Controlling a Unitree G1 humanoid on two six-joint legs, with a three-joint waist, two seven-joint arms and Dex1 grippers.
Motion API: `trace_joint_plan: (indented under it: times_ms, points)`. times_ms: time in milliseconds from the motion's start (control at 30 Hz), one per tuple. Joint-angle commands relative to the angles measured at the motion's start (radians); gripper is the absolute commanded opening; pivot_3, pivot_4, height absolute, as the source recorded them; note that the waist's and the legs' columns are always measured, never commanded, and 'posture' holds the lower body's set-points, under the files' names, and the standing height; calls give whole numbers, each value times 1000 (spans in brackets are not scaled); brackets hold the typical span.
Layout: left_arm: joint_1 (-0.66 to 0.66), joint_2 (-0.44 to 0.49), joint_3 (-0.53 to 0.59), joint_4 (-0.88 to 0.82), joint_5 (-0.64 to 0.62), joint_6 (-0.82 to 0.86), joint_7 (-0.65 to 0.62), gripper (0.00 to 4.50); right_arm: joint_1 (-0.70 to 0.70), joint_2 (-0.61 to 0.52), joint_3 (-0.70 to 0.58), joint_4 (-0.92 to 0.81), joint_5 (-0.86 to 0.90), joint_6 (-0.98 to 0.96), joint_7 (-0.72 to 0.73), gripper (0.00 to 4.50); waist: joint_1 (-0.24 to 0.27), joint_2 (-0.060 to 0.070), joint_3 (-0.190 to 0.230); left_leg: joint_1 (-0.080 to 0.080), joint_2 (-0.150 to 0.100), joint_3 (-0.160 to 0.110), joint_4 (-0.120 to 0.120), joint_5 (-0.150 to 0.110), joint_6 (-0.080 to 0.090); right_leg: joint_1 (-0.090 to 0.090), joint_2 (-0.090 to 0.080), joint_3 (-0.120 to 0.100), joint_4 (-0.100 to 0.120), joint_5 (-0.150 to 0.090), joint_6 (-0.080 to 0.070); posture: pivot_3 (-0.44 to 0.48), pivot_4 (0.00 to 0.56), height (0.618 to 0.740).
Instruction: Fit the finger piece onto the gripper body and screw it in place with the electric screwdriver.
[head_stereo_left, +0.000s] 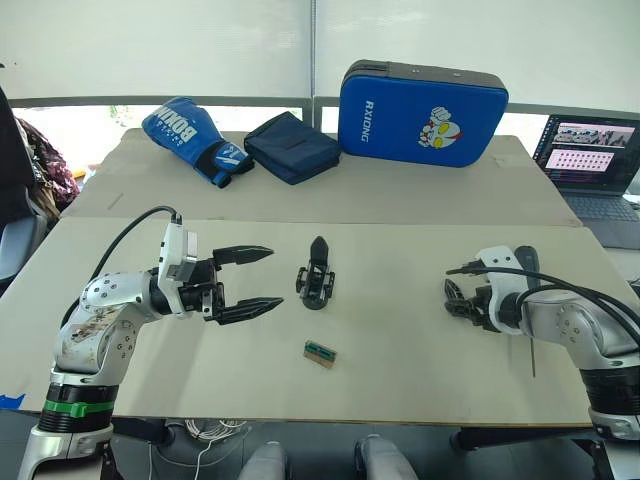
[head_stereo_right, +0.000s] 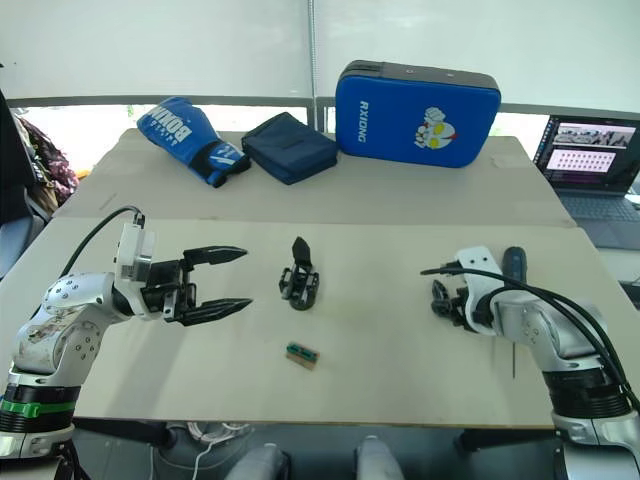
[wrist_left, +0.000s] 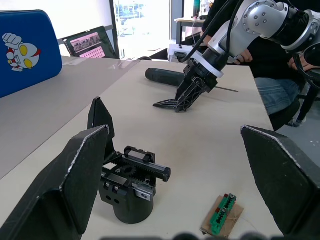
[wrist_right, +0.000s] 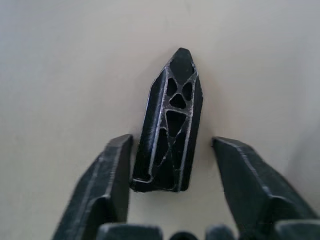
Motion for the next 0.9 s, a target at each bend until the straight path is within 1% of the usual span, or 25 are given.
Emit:
trace_joint_plan:
  times_ms: [33, 67, 167, 233, 300, 367, 433, 500, 567, 633, 733, 800, 900]
  points:
    - [9, -9, 7, -35, -21, 7, 18, 4500, 43, 2, -31, -49, -4, 52, 23, 1302, 1, 0, 0, 0, 0, 0, 0, 0, 0, 0, 0, 0, 0, 0, 0, 0, 150, 740]
    - [13, -21, 14, -40, -33, 17, 38, 4500, 54, -2, -32, -68, -5, 46, 34, 1109, 3, 0, 0, 0, 0, 0, 0, 0, 0, 0, 0, 0, 0, 0, 0, 0, 150, 740]
    - [8, -67, 35, -39, -73, 72, 130, 4500, 61, -7, -52, -130, -17, -31, 65, 1105, 5, 0, 0, 0, 0, 0, 0, 0, 0, 0, 0, 0, 0, 0, 0, 0, 150, 740]
    - [-15, -103, 37, -42, -97, 111, 194, 4500, 54, 5, -110, -166, -21, -98, 75, 1105, 4, 0, 0, 0, 0, 0, 1, 0, 0, 0, 0, 0, 0, 0, 1, 0, 150, 740]
    - [-58, -141, 45, -39, -133, 162, 275, 4500, 48, 17, -165, -211, -35, -193, 82, 1105, 4, 0, 0, -1, 0, 0, 2, 0, 0, -1, 0, 0, 1, 0, 1, 0, 150, 740]
    - [-129, -205, 55, -40, -186, 234, 404, 4500, 45, 39, -222, -301, -36, -323, 102, 1105, 5, 0, 0, -1, 0, -1, 2, 0, 0, -1, 0, 0, 1, 1, 1, 0, 150, 740]
    - [-192, -257, 61, -33, -244, 310, 498, 4500, 34, 62, -233, -369, -40, -396, 111, 1105, 6, 0, 0, -2, -1, -1, 3, 0, 0, 0, 0, -1, 1, 1, 2, 0, 150, 740]
    - [-253, -304, 54, -12, -235, 327, 570, 4500, 13, 103, -184, -428, -84, -479, 88, 1105, 4, 0, 0, -2, -1, -1, 4, 0, 0, 0, 0, -1, 1, 1, 2, 0, 150, 740]
    - [-322, -356, 41, 16, -221, 348, 657, 4500, -18, 137, -78, -487, -179, -596, 70, 1105, 0, 0, 0, -2, -1, -1, 4, 0, 0, 0, 0, 0, 1, 1, 2, 0, 150, 740]
    - [-357, -401, 37, 14, -235, 373, 710, 4500, -29, 157, 14, -503, -271, -680, 65, 1105, -3, 0, 0, -1, -1, -1, 4, 0, 0, 0, 0, 0, 1, 2, 2, 0, 150, 740]
    - [-370, -450, 25, -18, -273, 414, 744, 4500, -50, 206, 111, -475, -375, -763, 40, 1105, -2, 0, 0, -1, -1, -1, 4, 0, 0, 0, 0, 0, 2, 2, 2, 0, 150, 740]
    - [-362, -464, 19, -33, -274, 421, 753, 4500, -61, 229, 153, -461, -423, -794, 42, 1105, -1, 0, 0, -2, -2, -1, 4, 1, -1, -1, -1, 0, 2, 2, 2, 0, 150, 740]
    - [-349, -503, 24, -43, -288, 417, 789, 4500, -63, 232, 195, -449, -501, -838, 51, 1105, 2, 0, 0, -2, -2, -1, 5, 1, -1, -1, -1, 0, 2, 2, 2, 0, 150, 740]
